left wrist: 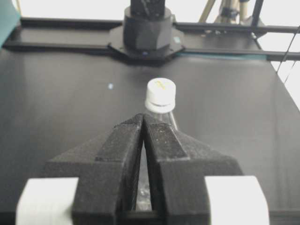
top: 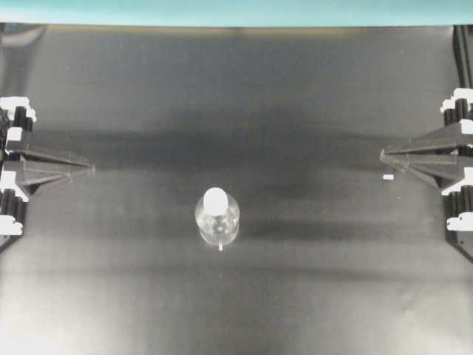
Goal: Open the bottle cap by holding the bottle with the left arm and twisting the cap with the right arm.
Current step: 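Move the left gripper to the clear bottle and grasp its body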
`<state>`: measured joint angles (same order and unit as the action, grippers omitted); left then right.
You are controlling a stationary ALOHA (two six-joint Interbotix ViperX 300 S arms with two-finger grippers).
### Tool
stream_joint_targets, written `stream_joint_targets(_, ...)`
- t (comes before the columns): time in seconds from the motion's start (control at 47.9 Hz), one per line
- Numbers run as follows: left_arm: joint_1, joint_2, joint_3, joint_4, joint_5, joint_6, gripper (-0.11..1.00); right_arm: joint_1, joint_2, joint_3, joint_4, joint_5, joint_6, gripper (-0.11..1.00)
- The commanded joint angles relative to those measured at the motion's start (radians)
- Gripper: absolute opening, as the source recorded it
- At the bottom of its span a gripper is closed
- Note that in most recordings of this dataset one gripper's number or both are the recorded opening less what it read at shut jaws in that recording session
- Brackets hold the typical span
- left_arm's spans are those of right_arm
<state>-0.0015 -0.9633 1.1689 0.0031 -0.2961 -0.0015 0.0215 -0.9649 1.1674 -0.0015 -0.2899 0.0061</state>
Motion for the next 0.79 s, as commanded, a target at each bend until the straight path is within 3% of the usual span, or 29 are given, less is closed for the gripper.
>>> stream_joint_targets(0.0, 0.003, 0.038, -0.084, 0.043, -0.011, 0.008, 0.14, -0.026, 0.009, -0.012, 0.006, -0.003, 0.002, 0.03)
stream_joint_targets(0.209, 0.009, 0.169, -0.189, 0.041, -0.014, 0.009, 0.10, -0.026, 0.029, -0.048, 0.012, 0.100, 0.031, 0.00)
stream_joint_targets(0.459, -0.003, 0.374, -0.310, 0.043, -0.101, 0.020, 0.14, -0.026, 0.034, -0.071, 0.012, 0.179, 0.057, 0.00)
stream_joint_targets(0.542, -0.014, 0.449, -0.351, 0.043, -0.115, 0.017, 0.30, -0.026, 0.034, -0.071, 0.012, 0.178, 0.058, 0.00)
stream_joint_targets(0.688, -0.028, 0.561, -0.403, 0.041, -0.140, 0.009, 0.74, -0.018, 0.034, -0.081, 0.014, 0.184, 0.069, 0.00)
stream_joint_targets(0.772, -0.035, 0.627, -0.425, 0.043, -0.187, 0.006, 0.94, -0.018, 0.034, -0.084, 0.012, 0.186, 0.087, 0.00)
